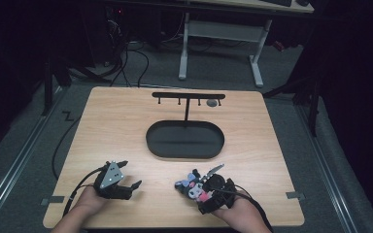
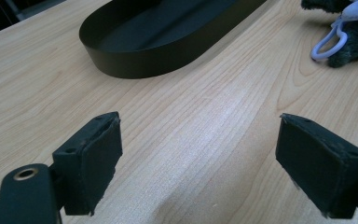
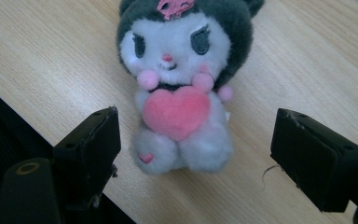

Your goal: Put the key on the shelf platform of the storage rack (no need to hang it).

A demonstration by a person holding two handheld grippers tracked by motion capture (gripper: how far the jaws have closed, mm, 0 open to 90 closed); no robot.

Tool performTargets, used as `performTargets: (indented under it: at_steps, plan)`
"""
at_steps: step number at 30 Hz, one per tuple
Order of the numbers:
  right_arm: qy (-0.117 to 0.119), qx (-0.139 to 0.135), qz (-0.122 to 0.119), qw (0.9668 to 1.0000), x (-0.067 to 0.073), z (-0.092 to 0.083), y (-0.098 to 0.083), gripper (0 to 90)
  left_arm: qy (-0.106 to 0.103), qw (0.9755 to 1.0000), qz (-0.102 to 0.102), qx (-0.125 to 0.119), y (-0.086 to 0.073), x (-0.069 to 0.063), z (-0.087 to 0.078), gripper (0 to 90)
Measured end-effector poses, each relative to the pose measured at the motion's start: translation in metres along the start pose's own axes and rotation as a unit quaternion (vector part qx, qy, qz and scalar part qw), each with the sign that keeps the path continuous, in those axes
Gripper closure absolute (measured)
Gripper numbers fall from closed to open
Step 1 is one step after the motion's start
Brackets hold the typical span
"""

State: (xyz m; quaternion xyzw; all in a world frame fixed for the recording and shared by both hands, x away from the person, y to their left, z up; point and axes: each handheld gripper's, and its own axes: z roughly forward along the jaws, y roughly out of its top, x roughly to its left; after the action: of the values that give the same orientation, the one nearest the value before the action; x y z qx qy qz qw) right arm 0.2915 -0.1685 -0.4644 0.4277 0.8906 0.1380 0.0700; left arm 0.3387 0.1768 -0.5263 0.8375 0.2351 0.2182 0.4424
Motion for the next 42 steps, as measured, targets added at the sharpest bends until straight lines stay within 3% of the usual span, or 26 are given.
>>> performTargets:
  at_steps: [7,16,25,30,42]
  plan:
    - [0.011,-0.001,-0.002,0.9999,0.001,0.008,-0.002,16.3,0.000,1.0000,0.000,0.000,0.000,0.000,0.000,15.4]
    - [0.006,0.001,-0.004,1.0000,0.003,0.018,-0.006,22.5,0.000,1.0000,0.000,0.000,0.000,0.000,0.000,15.4]
    - [0.000,0.002,-0.010,1.0000,0.006,0.022,-0.009,37.8,0.001,1.0000,0.001,0.000,0.000,0.000,0.000,15.4]
    - [-0.005,-0.005,-0.017,0.9998,0.007,0.022,-0.009,45.4,0.000,1.0000,0.001,0.000,0.000,0.000,0.000,15.4]
    - [-0.002,-0.019,-0.008,0.9998,0.006,0.013,-0.006,47.9,0.000,1.0000,0.001,0.000,0.000,0.000,0.000,15.4]
